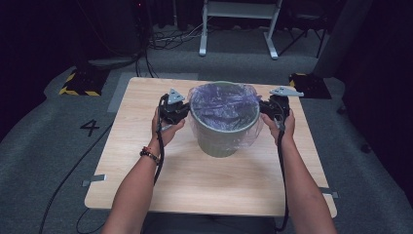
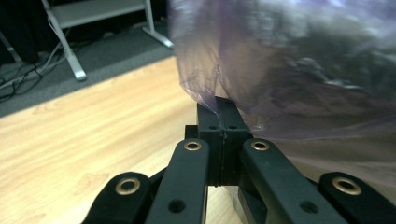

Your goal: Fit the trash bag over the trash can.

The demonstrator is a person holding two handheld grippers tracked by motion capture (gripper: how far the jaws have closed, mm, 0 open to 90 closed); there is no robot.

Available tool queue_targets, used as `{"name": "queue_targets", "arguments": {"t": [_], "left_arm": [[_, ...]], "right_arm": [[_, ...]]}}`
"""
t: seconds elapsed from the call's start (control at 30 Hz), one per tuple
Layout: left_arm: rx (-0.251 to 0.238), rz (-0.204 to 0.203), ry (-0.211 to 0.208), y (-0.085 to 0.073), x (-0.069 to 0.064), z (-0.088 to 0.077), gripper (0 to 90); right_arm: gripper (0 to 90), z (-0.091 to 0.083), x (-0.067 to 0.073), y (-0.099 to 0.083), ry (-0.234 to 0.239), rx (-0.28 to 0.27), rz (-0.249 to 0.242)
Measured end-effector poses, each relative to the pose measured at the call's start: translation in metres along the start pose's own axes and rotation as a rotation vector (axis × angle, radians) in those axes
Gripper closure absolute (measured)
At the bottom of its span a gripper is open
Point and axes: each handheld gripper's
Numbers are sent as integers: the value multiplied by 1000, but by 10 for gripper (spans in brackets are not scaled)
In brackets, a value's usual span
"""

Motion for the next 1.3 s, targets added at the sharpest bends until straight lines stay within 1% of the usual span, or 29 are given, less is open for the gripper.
{"name": "queue_targets", "arguments": {"t": [0.03,0.07,0.1,0.13,0.2,0.27,0.3,0.33,0.37,0.4,0.5,0.53,0.57,0.63,0.7,0.77,0.83,0.93,0.97,1.0,1.03,1.07,1.1,1.13,1.17,1.2,1.23,1.27,1.3], "left_arm": [[8,-1,-6,-1,0,2,900],[18,-6,-20,-3,0,5,900],[18,-6,-20,-3,0,5,900],[28,-6,-32,-6,-1,7,900],[37,-8,-35,-9,0,10,900],[43,-16,-48,-10,1,10,900],[43,-16,-48,-10,1,10,900],[60,-8,-54,-13,3,10,900],[60,-8,-54,-13,3,10,900],[73,-3,-57,-16,3,11,900],[78,-2,-60,-19,3,10,900],[86,5,-70,-21,4,8,900],[86,5,-70,-21,4,8,900],[101,12,-83,-26,4,4,900],[108,31,-88,-30,3,0,900],[112,32,-95,-32,4,-2,900],[114,36,-105,-35,3,-8,900],[122,66,-110,-40,2,-16,900],[128,91,-101,-41,0,-21,900],[128,91,-101,-41,0,-21,900],[122,92,-88,-41,0,-23,900],[110,86,-69,-40,0,-26,791],[79,75,-67,-40,2,-33,767],[79,75,-67,-40,2,-33,717],[65,68,-51,-38,3,-37,717],[38,63,-39,-36,5,-44,670],[38,63,-39,-36,5,-44,649],[8,49,-33,-35,8,-51,599],[8,49,-33,-35,8,-51,560]], "right_arm": [[900,2,-1,-3,20,3,11],[900,4,-1,-8,36,16,11],[900,5,-1,-10,45,17,8],[900,6,0,-12,59,22,9],[900,7,3,-16,93,18,4],[900,8,6,-18,95,25,-10],[900,7,6,-20,104,22,1],[900,7,6,-23,118,18,7],[900,7,5,-25,127,16,9],[900,7,6,-27,131,17,11],[900,8,9,-31,135,26,4],[900,6,11,-34,145,29,-5],[900,6,11,-34,145,29,-5],[900,3,13,-37,163,17,-8],[900,0,16,-39,172,16,-16],[900,-1,17,-39,177,13,-15],[900,-4,20,-42,192,12,-23],[900,-9,26,-45,212,2,-33],[900,-13,28,-46,221,1,-40],[900,-13,28,-46,221,1,-40],[900,-14,30,-46,221,1,-51],[866,-20,30,-44,182,2,-64],[848,-22,29,-43,164,2,-67],[848,-22,29,-43,164,2,-67],[812,-25,28,-40,142,-2,-80],[709,-32,24,-36,96,-8,-84],[709,-32,24,-36,96,-8,-84],[595,-39,20,-33,58,-17,-94],[595,-39,20,-33,58,-17,-94]]}}
Point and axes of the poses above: each handheld gripper's, and its own axes: z roughly forward along the jaws, y roughly out of its top, x roughly to its left, and after that the axes turned 15 degrees about -z, right-handed
